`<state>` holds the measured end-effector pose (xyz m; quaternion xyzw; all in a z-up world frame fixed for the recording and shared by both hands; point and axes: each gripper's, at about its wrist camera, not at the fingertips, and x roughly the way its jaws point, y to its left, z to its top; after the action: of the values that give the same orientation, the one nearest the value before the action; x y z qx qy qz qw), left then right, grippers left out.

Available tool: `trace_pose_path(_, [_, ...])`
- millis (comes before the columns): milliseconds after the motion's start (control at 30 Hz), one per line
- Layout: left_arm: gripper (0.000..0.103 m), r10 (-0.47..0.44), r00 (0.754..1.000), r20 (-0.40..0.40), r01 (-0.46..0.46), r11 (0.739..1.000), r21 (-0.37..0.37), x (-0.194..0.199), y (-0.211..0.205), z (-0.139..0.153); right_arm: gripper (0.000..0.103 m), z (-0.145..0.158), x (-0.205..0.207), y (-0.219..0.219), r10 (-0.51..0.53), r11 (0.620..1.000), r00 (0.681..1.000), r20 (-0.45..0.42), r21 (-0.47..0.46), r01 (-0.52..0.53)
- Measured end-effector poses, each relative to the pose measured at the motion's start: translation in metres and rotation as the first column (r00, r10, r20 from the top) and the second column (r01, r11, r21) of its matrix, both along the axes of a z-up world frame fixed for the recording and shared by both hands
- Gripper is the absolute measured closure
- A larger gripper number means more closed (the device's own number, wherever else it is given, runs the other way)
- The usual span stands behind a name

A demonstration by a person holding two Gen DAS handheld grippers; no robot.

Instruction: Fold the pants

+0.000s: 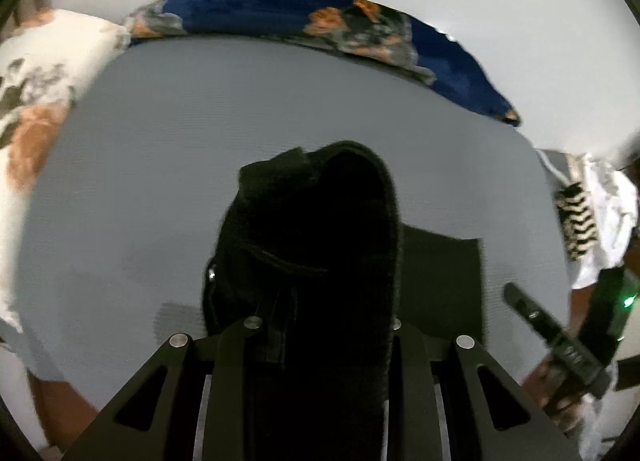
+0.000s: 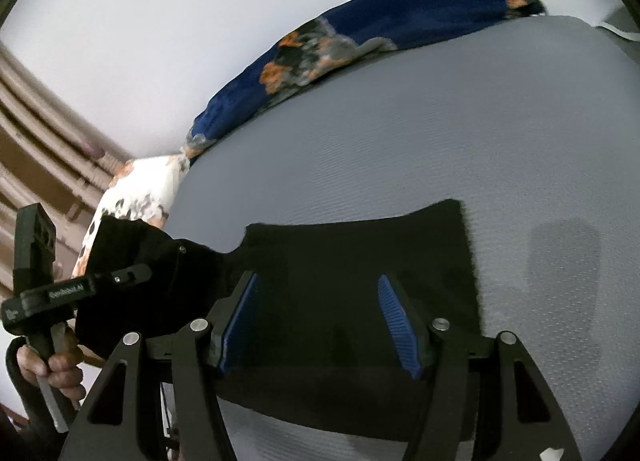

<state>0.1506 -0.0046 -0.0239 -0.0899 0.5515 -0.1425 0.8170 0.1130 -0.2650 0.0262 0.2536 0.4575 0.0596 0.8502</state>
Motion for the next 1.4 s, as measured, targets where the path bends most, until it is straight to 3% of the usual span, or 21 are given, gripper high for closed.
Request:
trace_pose_path(100, [0.079,-0.024,1.000,-0.012,0.023,0.998,-0.053,0.004,-0.026,0.003,0.043,0.001,-0.013,-0.024,-0.053,0.999,0.999,0.009,0.007,0.053])
trace_pose_path(333, [0.079,-0.071,0.996,-0.048,0.066,0.994,-0.091,0.015,-0.089,-0.010,0.042,-0.010,-0.042,-0.065,-0.157,0.987,0.988,-0.011,0.033,0.157])
trace_pose_path(800, [0.075,-0.133,0.987,-0.093,0.134,0.991,0.009,0.010,-0.163,-0.070,0.042,-0.029,-0.047,-0.073,-0.164,0.984,0.986,-0.033,0.064,0.166])
trace_pose_path(967, [0.064,-0.168,0.983,-0.074,0.171,0.985,0.036,0.005,-0.176,-0.074,0.042,-0.031,-0.045,-0.070,-0.151,0.986,0.988,-0.038,0.070,0.153])
trace_pose_path(1033, [0.052,-0.192,0.979,-0.064,0.194,0.980,0.036,0.003,-0.178,-0.073,0.042,-0.032,-0.046,-0.071,-0.153,0.985,0.987,-0.041,0.070,0.155])
trace_pose_path(1133, [0.030,-0.241,0.969,-0.058,0.236,0.969,-0.078,0.000,-0.176,-0.065,0.042,-0.033,-0.045,-0.071,-0.154,0.985,0.987,-0.047,0.068,0.157])
trace_pose_path(1233, [0.028,-0.283,0.959,-0.004,0.281,0.952,-0.120,-0.009,-0.175,-0.049,0.042,-0.032,-0.043,-0.069,-0.144,0.988,0.988,-0.051,0.057,0.147])
trace_pose_path(1400, [0.028,-0.262,0.959,0.110,0.267,0.963,-0.036,-0.022,-0.146,-0.025,0.042,-0.034,-0.033,-0.061,-0.065,0.992,0.996,-0.059,0.105,0.070])
